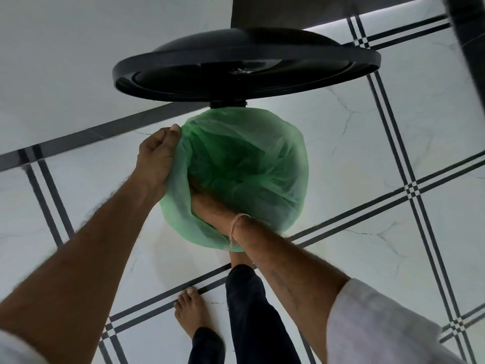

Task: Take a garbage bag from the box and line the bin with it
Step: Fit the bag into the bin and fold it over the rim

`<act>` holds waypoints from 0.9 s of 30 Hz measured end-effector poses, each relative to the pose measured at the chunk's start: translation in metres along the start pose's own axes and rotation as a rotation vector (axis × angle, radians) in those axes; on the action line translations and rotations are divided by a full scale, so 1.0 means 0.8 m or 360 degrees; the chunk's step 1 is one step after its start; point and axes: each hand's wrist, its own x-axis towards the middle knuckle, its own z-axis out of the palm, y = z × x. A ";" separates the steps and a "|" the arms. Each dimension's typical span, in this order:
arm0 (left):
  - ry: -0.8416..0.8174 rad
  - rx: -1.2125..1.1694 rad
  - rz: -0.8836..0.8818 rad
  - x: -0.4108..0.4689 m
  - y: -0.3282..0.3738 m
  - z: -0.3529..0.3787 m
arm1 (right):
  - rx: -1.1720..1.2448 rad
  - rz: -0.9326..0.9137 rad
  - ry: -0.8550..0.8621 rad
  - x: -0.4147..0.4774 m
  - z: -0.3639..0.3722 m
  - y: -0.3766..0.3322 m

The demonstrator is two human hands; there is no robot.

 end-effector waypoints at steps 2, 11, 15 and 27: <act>0.0003 0.0009 -0.0018 -0.001 0.003 -0.001 | -0.0240 -0.0082 0.0097 -0.002 -0.018 0.007; -0.0051 -0.0074 -0.0040 -0.005 0.008 -0.002 | -0.2112 0.0167 -0.0003 -0.030 -0.117 0.083; -0.0019 -0.0045 -0.0157 -0.009 0.015 -0.001 | -0.1434 -0.0517 0.0833 -0.046 -0.125 0.055; -0.0069 -0.0050 -0.0494 0.017 0.026 0.001 | 0.0687 0.0103 0.0808 -0.015 -0.258 0.010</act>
